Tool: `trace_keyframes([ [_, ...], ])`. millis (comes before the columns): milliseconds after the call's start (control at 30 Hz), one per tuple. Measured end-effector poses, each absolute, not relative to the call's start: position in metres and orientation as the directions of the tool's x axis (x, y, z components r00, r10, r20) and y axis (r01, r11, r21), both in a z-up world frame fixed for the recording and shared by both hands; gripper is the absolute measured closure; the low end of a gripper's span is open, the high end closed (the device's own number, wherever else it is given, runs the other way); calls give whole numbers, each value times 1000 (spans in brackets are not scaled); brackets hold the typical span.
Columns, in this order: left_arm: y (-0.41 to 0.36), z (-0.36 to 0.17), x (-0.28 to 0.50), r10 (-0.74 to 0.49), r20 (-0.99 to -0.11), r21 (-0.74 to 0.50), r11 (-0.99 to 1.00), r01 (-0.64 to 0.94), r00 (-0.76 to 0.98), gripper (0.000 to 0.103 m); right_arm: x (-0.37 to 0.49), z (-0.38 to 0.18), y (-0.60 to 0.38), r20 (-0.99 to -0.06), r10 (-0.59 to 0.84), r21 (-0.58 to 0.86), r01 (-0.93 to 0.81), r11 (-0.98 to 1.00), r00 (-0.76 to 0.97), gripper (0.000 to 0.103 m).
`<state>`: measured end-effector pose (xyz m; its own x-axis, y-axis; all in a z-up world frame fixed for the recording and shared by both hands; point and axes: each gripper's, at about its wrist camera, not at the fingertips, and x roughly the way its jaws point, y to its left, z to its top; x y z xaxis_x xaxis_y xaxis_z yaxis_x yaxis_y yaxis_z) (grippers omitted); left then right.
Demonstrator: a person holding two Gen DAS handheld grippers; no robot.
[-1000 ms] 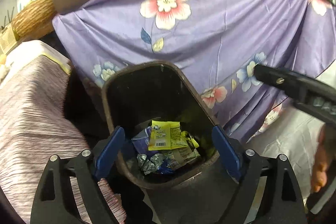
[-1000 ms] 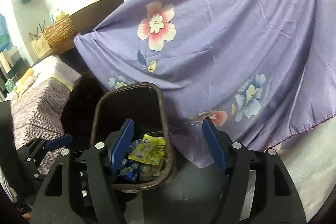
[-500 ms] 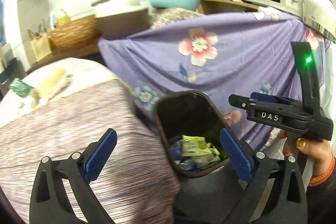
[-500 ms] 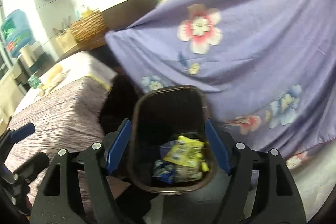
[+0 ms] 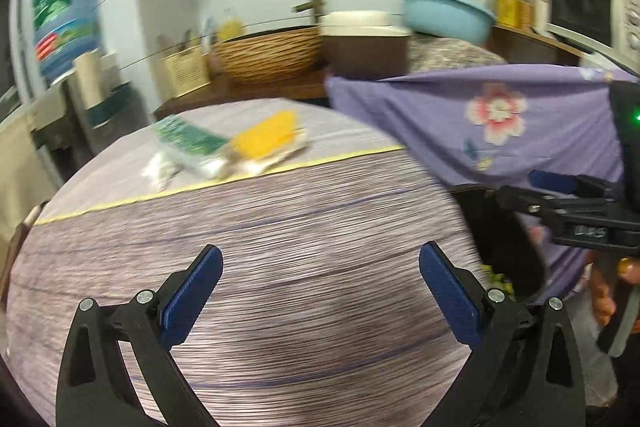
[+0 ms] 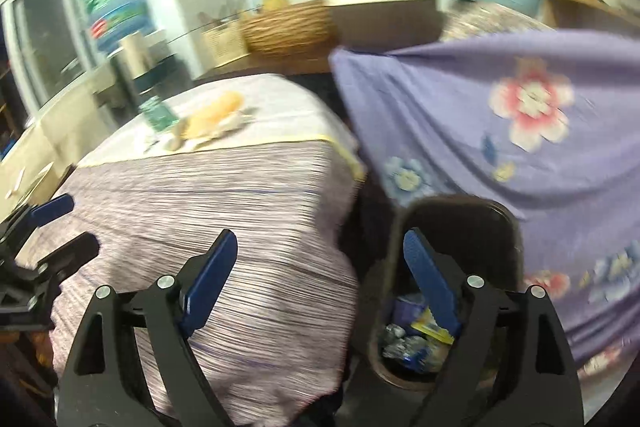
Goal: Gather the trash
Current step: 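Move both tools back over the table toward the carton and mesh, then grasp the yellow mesh sleeve with the right tool while the left tool grasps the green carton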
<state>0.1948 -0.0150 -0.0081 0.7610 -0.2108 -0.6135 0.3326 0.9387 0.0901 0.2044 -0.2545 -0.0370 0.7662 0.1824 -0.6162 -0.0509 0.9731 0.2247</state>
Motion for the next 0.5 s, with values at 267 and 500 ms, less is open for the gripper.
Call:
trace_keyframes([
  [267,71,-19,212,-50,-645,137,974,180,763,5,231,-18,-186,-606,285,179,-221,959,743,16],
  [500,121,-18,230,-1,-659,105,990,93,752,6,275,-9,-133,-620,361,161,-337,928,696,13],
])
